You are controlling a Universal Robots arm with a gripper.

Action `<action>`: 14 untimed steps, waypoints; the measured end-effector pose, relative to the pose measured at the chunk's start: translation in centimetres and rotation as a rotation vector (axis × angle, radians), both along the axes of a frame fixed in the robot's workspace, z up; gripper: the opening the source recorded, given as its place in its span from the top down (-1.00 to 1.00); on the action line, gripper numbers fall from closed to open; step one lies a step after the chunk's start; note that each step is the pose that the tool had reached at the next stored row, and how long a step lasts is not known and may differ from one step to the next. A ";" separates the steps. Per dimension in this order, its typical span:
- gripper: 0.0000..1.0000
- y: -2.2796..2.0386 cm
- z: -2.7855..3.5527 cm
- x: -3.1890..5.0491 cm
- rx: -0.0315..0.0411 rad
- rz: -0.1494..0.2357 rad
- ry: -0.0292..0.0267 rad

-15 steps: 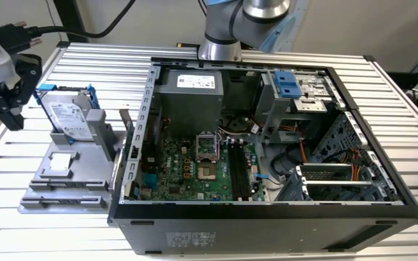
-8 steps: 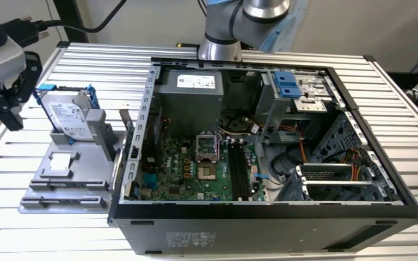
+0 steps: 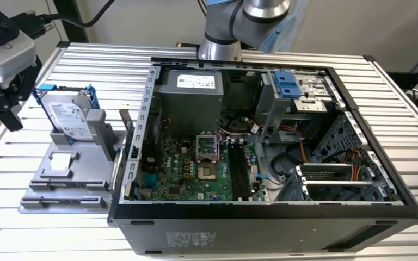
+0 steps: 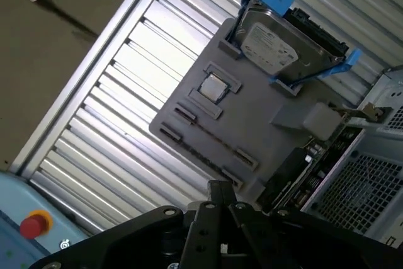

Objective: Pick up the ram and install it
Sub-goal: 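Pick up the ram and move it above insertion slot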

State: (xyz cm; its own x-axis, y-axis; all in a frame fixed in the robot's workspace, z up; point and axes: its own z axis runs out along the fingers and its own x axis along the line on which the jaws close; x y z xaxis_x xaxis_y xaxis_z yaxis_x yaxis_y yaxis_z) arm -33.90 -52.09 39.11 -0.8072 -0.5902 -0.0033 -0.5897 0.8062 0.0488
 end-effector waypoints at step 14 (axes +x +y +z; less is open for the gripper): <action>1.00 0.00 0.00 0.00 0.0000 0.254 -0.0001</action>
State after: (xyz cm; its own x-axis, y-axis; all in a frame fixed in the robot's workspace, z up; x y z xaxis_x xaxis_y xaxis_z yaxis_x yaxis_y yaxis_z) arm -33.90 -52.10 39.11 -0.6326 -0.7745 -0.0033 -0.7736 0.6318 0.0487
